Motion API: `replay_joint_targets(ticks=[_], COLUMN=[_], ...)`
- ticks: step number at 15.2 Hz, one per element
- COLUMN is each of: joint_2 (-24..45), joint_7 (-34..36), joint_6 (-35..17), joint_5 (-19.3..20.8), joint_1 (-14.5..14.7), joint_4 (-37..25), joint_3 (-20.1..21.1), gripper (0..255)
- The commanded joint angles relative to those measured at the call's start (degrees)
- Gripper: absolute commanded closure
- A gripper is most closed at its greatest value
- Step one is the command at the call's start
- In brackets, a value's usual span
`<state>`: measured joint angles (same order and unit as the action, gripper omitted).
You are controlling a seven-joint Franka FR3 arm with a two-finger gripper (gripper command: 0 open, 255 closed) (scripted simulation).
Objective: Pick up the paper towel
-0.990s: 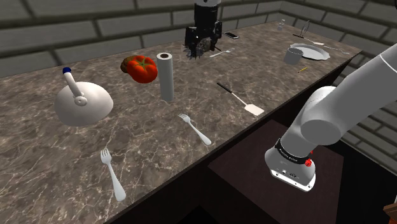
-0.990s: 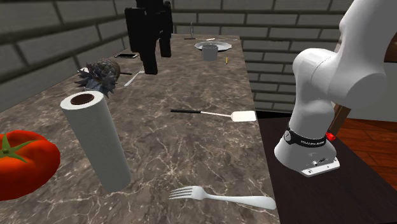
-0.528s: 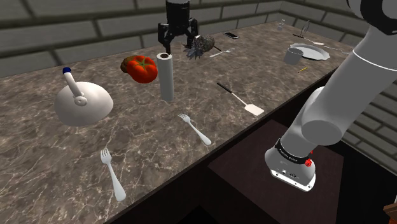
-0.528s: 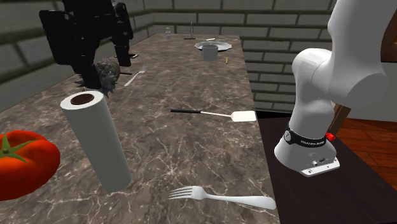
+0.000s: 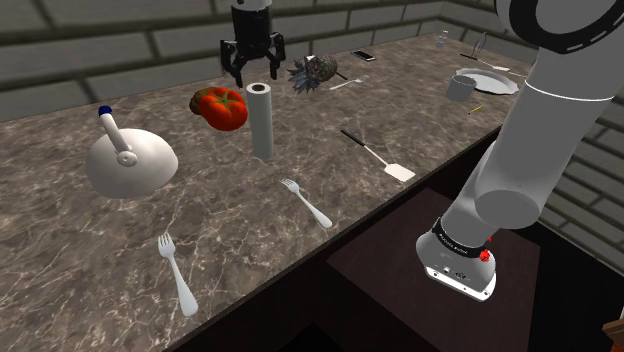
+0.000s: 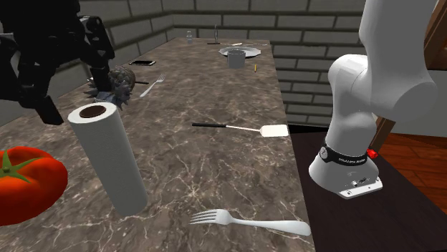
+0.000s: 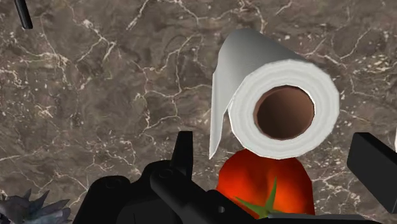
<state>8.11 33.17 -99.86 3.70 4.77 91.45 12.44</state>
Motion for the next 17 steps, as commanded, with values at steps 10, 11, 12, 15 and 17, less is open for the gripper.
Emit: replay_joint_targets(ticks=[10,11,12,15,17], joint_2=[0.2,0.2,0.2,0.1,0.1], joint_7=[0.1,0.1,0.1,0.2,0.1], joint_6=[-3.3,-3.3,-3.3,-3.5,-2.0], joint_5=[0.1,0.1,0.1,0.1,0.0], joint_1=[-0.1,0.0,0.0,-0.1,0.0], joint_4=[3.1,3.1,3.1,3.4,1.9], joint_3=[-0.1,0.0,0.0,0.0,0.0], gripper=[255,255,255,255,255])
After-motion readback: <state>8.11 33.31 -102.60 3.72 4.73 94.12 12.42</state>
